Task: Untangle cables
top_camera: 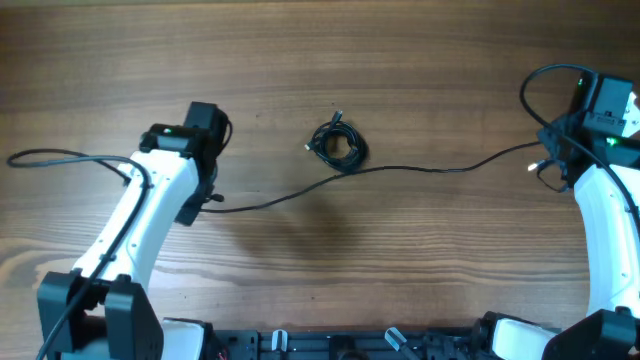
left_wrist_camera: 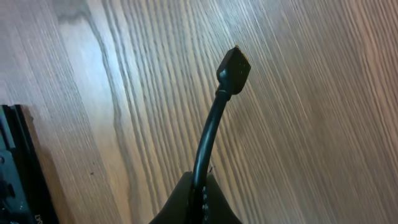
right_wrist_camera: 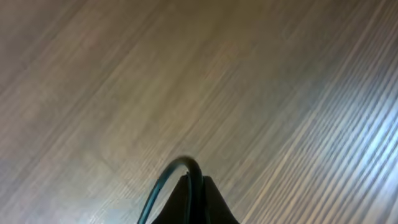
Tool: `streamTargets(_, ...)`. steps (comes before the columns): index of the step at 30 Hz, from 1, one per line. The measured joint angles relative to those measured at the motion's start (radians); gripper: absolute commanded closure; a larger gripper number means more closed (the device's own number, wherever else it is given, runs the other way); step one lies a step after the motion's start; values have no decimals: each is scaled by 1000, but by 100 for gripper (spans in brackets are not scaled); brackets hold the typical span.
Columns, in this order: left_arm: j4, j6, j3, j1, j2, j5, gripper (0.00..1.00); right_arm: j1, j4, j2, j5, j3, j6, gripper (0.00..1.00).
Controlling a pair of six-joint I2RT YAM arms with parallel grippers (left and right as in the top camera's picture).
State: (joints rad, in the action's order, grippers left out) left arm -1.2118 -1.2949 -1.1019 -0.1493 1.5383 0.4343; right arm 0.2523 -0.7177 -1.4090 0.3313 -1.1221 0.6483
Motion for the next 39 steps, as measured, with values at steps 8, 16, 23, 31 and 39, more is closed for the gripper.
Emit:
streamTargets(8, 5, 0, 0, 37, 0, 14, 96, 0, 5, 0, 3, 0, -15, 96)
streamTargets(16, 5, 0, 0, 80, 0, 26, 96, -1, 0, 0, 18, 0, -18, 96)
streamTargets(23, 5, 0, 0, 82, 1, 37, 96, -1, -11, 0, 18, 0, -18, 96)
streamTargets(31, 3, 1, 0, 109, 1, 6, 92, 0, -80, 0, 14, 0, -20, 83)
streamTargets(39, -3, 4, 0, 117, 1, 7, 90, 7, -108, 0, -17, 0, -22, 48)
